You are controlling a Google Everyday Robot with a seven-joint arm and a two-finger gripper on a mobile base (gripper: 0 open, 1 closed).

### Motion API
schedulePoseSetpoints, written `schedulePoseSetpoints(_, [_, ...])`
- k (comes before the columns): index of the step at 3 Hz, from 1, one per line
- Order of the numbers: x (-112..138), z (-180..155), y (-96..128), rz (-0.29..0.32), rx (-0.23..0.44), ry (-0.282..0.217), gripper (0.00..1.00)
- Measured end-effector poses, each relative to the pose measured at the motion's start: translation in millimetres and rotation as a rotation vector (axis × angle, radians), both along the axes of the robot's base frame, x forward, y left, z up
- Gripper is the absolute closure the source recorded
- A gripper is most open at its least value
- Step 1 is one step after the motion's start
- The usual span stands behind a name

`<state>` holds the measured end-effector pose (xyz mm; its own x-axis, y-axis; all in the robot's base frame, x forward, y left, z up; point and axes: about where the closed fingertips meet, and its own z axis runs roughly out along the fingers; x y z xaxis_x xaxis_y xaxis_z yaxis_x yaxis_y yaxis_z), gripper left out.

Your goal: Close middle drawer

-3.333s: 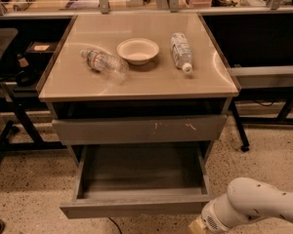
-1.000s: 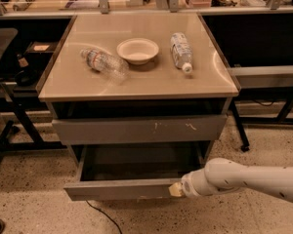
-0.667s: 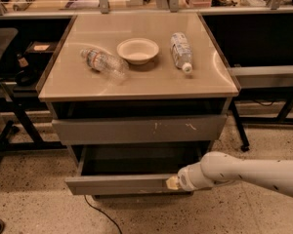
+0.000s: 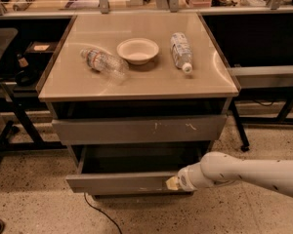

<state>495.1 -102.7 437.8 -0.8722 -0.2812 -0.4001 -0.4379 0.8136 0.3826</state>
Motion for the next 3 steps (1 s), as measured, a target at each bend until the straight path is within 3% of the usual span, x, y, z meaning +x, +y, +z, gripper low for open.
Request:
schedulePoseSetpoints(2, [0.0,0.0,0.0,0.0,0.0,0.0,0.13])
schedulePoseSetpoints(3, [-0.1,-0.1,0.1,0.0,0.0,0.0,0.0])
